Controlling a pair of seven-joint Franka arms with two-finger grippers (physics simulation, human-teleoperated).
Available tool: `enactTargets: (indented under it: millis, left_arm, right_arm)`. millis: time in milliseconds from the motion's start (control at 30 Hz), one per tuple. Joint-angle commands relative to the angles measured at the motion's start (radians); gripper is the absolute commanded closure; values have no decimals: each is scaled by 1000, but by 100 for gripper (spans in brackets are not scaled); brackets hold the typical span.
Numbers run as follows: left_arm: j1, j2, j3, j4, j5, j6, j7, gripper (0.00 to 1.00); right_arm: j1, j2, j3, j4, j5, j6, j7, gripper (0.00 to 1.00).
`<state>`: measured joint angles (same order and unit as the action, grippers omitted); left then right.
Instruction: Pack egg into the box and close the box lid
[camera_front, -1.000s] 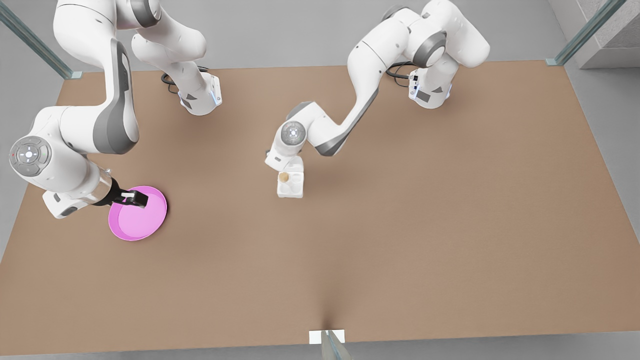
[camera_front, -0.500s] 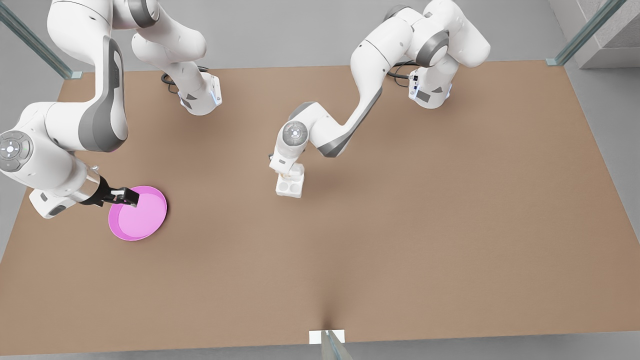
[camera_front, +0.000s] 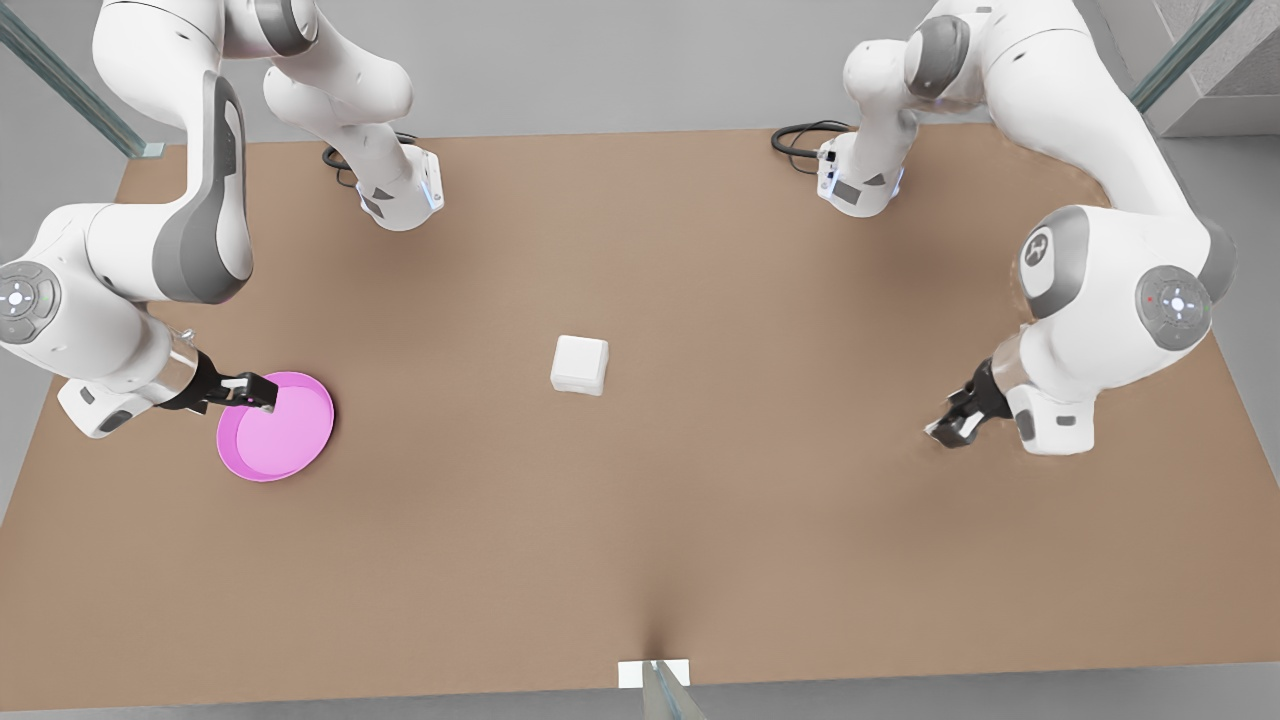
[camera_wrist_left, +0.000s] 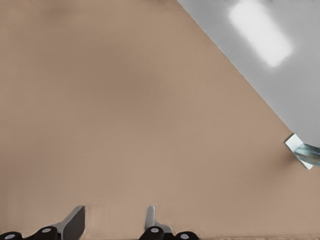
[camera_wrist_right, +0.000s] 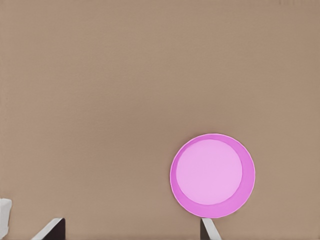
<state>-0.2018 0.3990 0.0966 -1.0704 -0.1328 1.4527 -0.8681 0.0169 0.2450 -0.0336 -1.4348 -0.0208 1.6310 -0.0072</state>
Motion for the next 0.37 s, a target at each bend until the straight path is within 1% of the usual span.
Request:
enactTargets:
  millis: [0, 333]
  left_arm:
    - [10, -161, -20, -106, 139, -261, 1080, 0]
    - [1, -175, -20, -123, 134, -261, 1086, 0]
  right_arm:
    - [0, -1, 0, 1, -2, 0, -28, 0]
    - [-5, -1, 0, 1, -5, -10, -30, 0]
